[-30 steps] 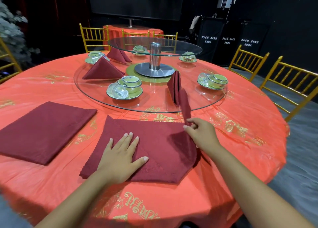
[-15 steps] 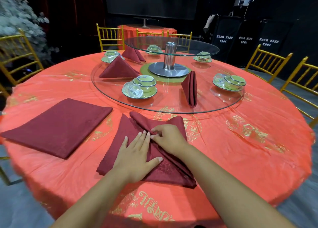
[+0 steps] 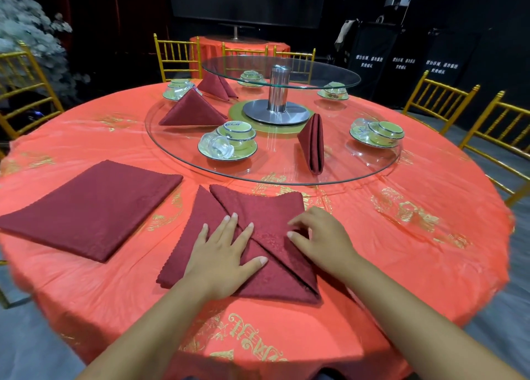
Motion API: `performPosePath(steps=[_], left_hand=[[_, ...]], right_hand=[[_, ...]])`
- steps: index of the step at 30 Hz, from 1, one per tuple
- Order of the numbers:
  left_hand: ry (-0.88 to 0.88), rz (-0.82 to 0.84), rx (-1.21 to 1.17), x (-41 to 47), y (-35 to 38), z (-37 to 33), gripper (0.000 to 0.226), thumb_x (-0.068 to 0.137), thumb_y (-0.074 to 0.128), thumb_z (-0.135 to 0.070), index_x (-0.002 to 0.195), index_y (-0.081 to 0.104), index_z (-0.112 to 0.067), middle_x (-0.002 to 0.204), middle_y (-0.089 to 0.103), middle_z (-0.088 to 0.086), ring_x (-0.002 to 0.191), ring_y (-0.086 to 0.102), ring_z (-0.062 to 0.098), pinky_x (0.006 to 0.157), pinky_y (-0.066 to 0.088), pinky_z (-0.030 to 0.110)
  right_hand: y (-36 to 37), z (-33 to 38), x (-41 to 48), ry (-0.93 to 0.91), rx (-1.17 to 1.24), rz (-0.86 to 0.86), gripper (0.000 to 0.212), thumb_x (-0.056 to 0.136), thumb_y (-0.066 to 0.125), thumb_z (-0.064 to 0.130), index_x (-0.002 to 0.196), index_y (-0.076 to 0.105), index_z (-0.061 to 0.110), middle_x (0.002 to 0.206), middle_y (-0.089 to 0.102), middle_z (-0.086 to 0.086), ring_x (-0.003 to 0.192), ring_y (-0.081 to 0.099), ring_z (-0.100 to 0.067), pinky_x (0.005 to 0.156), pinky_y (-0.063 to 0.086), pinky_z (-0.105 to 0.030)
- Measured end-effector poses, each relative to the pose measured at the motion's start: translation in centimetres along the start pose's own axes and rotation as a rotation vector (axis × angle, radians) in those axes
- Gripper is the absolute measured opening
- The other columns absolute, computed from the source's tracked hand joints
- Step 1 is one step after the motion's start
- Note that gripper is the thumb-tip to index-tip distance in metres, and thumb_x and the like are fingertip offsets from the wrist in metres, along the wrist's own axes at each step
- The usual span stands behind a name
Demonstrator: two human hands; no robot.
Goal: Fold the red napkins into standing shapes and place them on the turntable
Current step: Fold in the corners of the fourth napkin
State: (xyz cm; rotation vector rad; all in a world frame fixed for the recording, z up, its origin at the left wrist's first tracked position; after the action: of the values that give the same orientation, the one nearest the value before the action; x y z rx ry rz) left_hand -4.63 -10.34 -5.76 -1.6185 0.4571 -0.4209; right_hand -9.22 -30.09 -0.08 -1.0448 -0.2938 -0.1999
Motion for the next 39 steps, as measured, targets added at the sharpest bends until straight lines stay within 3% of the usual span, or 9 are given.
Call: performPosePath(steps=[6, 10, 15, 19, 22, 24, 27, 29, 39], left_hand=[[-0.001, 0.033, 0.025, 0.0, -0.3, 0.0, 0.089, 0.072, -0.003, -0.082, 0.15, -0.007, -0.039, 0.159, -0.017, 0.0, 0.146, -0.017, 0.013, 0.118, -0.009, 0.047], [0.041, 0.069, 0.023, 0.1, -0.9, 0.3, 0.085, 0.072, -0.004, -0.083, 0.148, -0.009, -0.045, 0.159, -0.018, -0.001, 0.146, -0.016, 0.012, 0.118, -0.01, 0.047], [0.047, 0.041, 0.18, -0.1, -2.6, 1.0, 0.088, 0.062, -0.015, -0.084, 0.143, -0.014, -0.052, 0.16, -0.013, 0.002, 0.147, -0.013, 0.016, 0.112, -0.016, 0.058], [0.045, -0.019, 0.146, -1.1, -3.1, -0.5, 0.094, 0.065, -0.013, -0.086, 0.148, -0.012, -0.042, 0.161, -0.009, 0.001, 0.147, -0.012, 0.014, 0.112, -0.015, 0.058], [0.137, 0.036, -0.037, -3.0, -2.0, -2.4, 0.101, 0.058, -0.01, -0.094, 0.144, -0.02, -0.042, 0.159, -0.016, -0.005, 0.142, -0.022, 0.006, 0.114, -0.017, 0.049], [0.167, 0.047, -0.021, -3.8, -1.3, -2.9, 0.1, 0.057, -0.008, -0.095, 0.139, -0.027, -0.041, 0.158, -0.021, -0.005, 0.141, -0.025, 0.005, 0.116, -0.015, 0.047], [0.14, 0.015, 0.016, -4.0, -1.0, -2.8, 0.095, 0.06, -0.007, -0.091, 0.137, -0.031, -0.04, 0.158, -0.021, -0.004, 0.143, -0.022, 0.008, 0.117, -0.012, 0.046], [0.123, 0.011, 0.01, -3.9, -1.0, -2.9, 0.093, 0.059, -0.011, -0.091, 0.135, -0.032, -0.043, 0.158, -0.02, -0.004, 0.144, -0.022, 0.009, 0.117, -0.011, 0.047], [0.041, 0.023, -0.034, -3.7, -1.2, -3.1, 0.101, 0.049, -0.018, -0.096, 0.135, -0.032, -0.045, 0.156, -0.025, -0.003, 0.142, -0.025, 0.009, 0.116, -0.013, 0.05]], right_hand=[[-0.2, -2.3, -2.4, 0.248, 0.121, 0.108, 0.043, 0.083, 0.067, 0.029, 0.123, 0.052, 0.026, 0.071, 0.061, 0.008, 0.069, 0.056, -0.007, 0.069, 0.044, -0.029], [-0.4, -1.4, -2.8, 0.247, 0.272, 0.13, 0.054, 0.078, 0.07, 0.015, 0.127, 0.05, 0.028, 0.069, 0.063, 0.005, 0.06, 0.053, 0.001, 0.061, 0.039, -0.014], [-0.2, 0.0, -5.1, 0.206, 0.207, 0.117, 0.063, 0.076, 0.067, 0.015, 0.131, 0.047, 0.039, 0.062, 0.058, 0.01, 0.06, 0.054, 0.0, 0.063, 0.04, -0.019], [0.3, 0.5, -6.7, 0.235, 0.144, 0.102, 0.033, 0.083, 0.066, 0.024, 0.114, 0.063, 0.035, 0.06, 0.053, 0.013, 0.061, 0.053, 0.002, 0.062, 0.039, -0.019], [0.0, 1.2, -7.2, 0.131, -0.126, 0.064, 0.029, 0.086, 0.061, 0.04, 0.115, 0.064, 0.034, 0.076, 0.052, 0.013, 0.083, 0.057, -0.011, 0.072, 0.04, -0.027], [0.0, 1.6, -7.5, 0.005, -0.303, 0.023, 0.041, 0.087, 0.052, 0.051, 0.124, 0.06, 0.033, 0.108, 0.057, 0.002, 0.109, 0.053, -0.023, 0.091, 0.039, -0.035], [1.0, 2.0, -7.6, -0.11, -0.361, 0.227, 0.064, 0.087, 0.019, 0.066, 0.143, 0.036, 0.04, 0.158, 0.015, -0.003, 0.147, 0.004, -0.021, 0.117, -0.001, -0.046], [1.8, 1.7, -7.6, -0.136, -0.371, 0.328, 0.067, 0.087, 0.007, 0.069, 0.147, 0.02, 0.042, 0.16, -0.002, 0.005, 0.145, -0.017, -0.013, 0.114, -0.018, -0.043], [2.8, 1.8, -7.4, -0.093, -0.448, 0.37, 0.068, 0.087, 0.001, 0.064, 0.15, 0.007, 0.039, 0.16, -0.001, 0.003, 0.145, -0.017, -0.016, 0.112, -0.022, -0.045]])
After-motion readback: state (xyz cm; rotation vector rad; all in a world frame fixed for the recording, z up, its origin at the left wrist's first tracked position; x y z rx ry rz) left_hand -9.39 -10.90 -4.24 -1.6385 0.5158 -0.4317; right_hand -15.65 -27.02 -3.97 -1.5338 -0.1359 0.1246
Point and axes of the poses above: each hand's wrist, its own x-axis towards the middle knuckle, its own y-axis out of the palm, z = x × y, the point moved 4 cm from there along x, towards the middle knuckle
